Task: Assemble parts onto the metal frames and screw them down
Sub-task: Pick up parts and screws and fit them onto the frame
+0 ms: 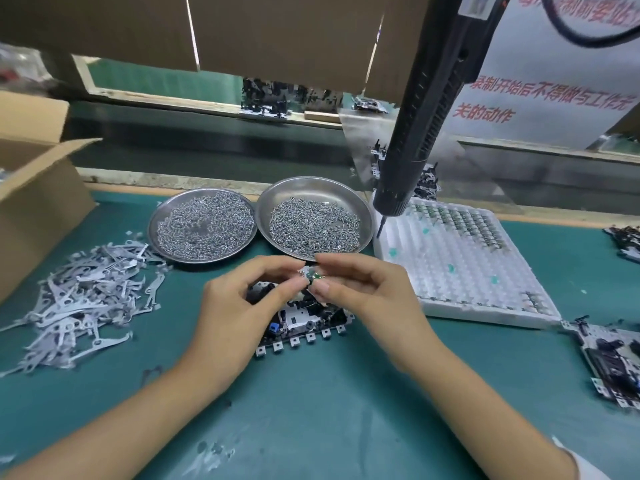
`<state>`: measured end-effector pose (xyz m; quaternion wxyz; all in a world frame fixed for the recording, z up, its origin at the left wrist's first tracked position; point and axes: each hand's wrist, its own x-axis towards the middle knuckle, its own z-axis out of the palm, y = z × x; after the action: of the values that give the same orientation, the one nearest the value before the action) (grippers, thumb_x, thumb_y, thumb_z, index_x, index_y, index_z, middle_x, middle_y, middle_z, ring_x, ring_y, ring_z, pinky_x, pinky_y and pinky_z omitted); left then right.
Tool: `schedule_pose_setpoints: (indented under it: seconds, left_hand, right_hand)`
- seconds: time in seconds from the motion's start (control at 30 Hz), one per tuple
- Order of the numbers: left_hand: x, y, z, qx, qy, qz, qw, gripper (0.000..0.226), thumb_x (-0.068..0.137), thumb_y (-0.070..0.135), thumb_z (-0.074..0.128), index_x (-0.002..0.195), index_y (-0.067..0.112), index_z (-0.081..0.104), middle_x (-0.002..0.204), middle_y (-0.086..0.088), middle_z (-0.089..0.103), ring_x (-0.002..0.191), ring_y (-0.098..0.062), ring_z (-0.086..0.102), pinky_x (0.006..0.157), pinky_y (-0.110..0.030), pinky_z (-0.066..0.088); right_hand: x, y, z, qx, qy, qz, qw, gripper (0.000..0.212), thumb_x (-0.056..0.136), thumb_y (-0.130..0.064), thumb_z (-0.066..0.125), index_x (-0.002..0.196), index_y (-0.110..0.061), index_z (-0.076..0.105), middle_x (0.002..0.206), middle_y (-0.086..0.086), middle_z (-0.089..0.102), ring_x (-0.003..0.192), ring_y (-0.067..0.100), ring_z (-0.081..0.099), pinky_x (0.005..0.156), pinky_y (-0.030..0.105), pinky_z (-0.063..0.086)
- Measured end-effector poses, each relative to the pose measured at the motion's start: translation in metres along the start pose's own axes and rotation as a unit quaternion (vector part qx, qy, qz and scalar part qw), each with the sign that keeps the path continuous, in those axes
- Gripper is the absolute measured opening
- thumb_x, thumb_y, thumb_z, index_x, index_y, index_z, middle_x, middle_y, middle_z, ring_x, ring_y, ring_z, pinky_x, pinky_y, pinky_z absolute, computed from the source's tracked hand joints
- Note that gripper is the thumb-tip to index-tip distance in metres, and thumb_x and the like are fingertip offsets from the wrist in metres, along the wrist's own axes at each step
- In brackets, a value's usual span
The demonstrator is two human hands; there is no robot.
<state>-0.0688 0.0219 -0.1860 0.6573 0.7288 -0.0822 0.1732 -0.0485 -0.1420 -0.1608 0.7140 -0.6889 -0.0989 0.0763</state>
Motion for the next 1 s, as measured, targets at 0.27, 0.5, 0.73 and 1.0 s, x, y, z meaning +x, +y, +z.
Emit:
schedule_pose_setpoints:
  seconds: [0.27,0.5,0.73,1.0]
  left_hand:
    - [-0.0006,-0.0011,-0.0004,0.014,-0.024,0.021,0.999,0.017,0.075,0.028,0.07,0.089,0.037,0.072,0.085,0.013,0.073,0.081,-0.003,0.068,0.073,-0.01,0.048]
    - [-0.0002,-0.0003,-0.0007,0.022,-0.022,0.022,0.999,0.017,0.077,0.027,0.07,0.091,0.035,0.072,0.087,0.012,0.073,0.083,-0.006,0.068,0.077,-0.016,0.05]
    - [-0.002,0.0001,0.0,0.026,-0.027,0.008,0.999,0.016,0.074,0.03,0.07,0.09,0.03,0.075,0.089,0.008,0.073,0.086,-0.009,0.069,0.081,-0.024,0.053]
    - [-0.0005,0.0049,-0.0008,0.097,-0.006,0.063,0.993,0.028,0.073,0.033,0.07,0.1,0.028,0.069,0.088,0.01,0.062,0.084,-0.006,0.06,0.079,-0.009,0.041]
  right_hand:
    - [0.001,0.0022,-0.0038,-0.006,0.0,-0.018,1.0,0.02,0.078,0.002,0.071,0.097,-0.002,0.073,0.094,0.008,0.074,0.083,0.015,0.07,0.075,0.02,0.054]
    - [0.0016,0.0041,-0.0042,-0.014,-0.004,-0.015,1.0,0.02,0.078,0.001,0.071,0.098,-0.002,0.073,0.1,0.009,0.073,0.094,0.022,0.069,0.085,0.027,0.055]
    - [0.0007,0.004,-0.003,-0.051,-0.004,-0.039,0.998,0.017,0.081,-0.003,0.071,0.095,-0.011,0.074,0.097,0.005,0.073,0.089,0.015,0.069,0.081,0.026,0.055]
    - [-0.0013,0.0039,-0.0049,-0.083,-0.054,-0.089,0.991,0.02,0.083,0.001,0.068,0.099,-0.012,0.073,0.095,0.002,0.073,0.088,0.012,0.069,0.077,0.019,0.051]
